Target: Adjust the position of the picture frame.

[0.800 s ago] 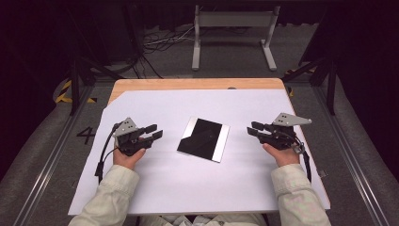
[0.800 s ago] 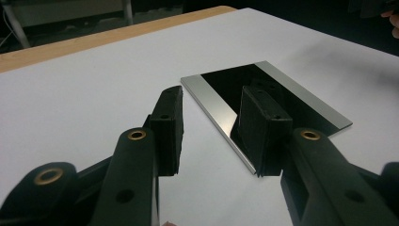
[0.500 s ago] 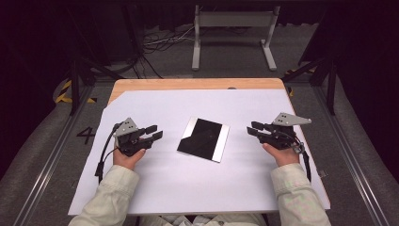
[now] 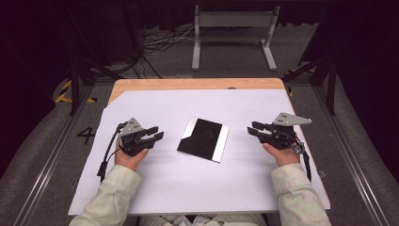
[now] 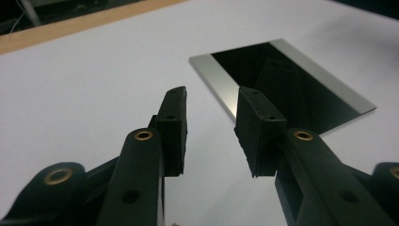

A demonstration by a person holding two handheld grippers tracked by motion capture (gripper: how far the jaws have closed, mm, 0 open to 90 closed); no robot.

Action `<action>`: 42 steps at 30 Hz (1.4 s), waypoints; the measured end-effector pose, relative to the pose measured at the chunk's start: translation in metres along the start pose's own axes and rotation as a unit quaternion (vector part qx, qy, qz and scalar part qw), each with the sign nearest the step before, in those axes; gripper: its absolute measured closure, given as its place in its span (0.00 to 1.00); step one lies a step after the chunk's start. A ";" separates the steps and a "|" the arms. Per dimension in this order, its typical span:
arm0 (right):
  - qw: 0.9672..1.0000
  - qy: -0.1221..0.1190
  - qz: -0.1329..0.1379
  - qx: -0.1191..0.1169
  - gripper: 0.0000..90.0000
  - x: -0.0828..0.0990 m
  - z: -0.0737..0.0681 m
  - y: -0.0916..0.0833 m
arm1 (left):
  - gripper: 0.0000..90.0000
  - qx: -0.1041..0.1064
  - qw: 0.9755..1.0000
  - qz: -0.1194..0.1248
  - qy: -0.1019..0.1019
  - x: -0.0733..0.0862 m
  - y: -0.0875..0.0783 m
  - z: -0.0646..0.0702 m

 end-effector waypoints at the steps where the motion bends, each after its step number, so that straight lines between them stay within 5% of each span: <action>1: 1.000 0.001 0.000 0.001 0.73 0.000 0.000 0.000 | 0.72 -0.004 1.000 -0.011 0.003 0.001 0.002 0.001; 5: 1.000 0.001 -0.011 0.003 0.72 0.003 0.001 0.000 | 0.74 -0.008 0.999 -0.042 0.013 0.005 0.007 0.004; 9: 1.000 0.002 -0.012 0.004 0.72 0.003 0.001 -0.001 | 0.75 -0.011 0.997 -0.072 0.003 0.009 0.011 0.005; 17: 1.000 0.005 -0.018 0.008 0.72 0.006 0.002 -0.003 | 0.87 -0.006 0.991 -0.123 -0.052 0.016 0.017 0.005; 27: 1.000 0.005 -0.019 0.011 0.72 0.007 0.003 -0.006 | 0.96 -0.002 0.989 -0.118 -0.090 0.016 0.022 0.003; 30: 1.000 0.007 -0.020 0.013 0.72 0.008 0.003 -0.007 | 0.99 0.005 0.983 -0.112 -0.147 0.017 0.029 0.004; 42: 1.000 0.007 -0.023 0.019 0.72 0.011 0.004 -0.014 | 1.00 0.017 0.977 -0.139 -0.160 0.024 0.047 0.017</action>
Point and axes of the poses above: each handheld gripper's, and its own axes: y roughly forward along the jaws, x roughly out of its underside, z roughly to its right, the point moved 7 cm from there along y, roughly forward along the jaws, and after that the axes turned 14 degrees about z, right-handed, at the moved point
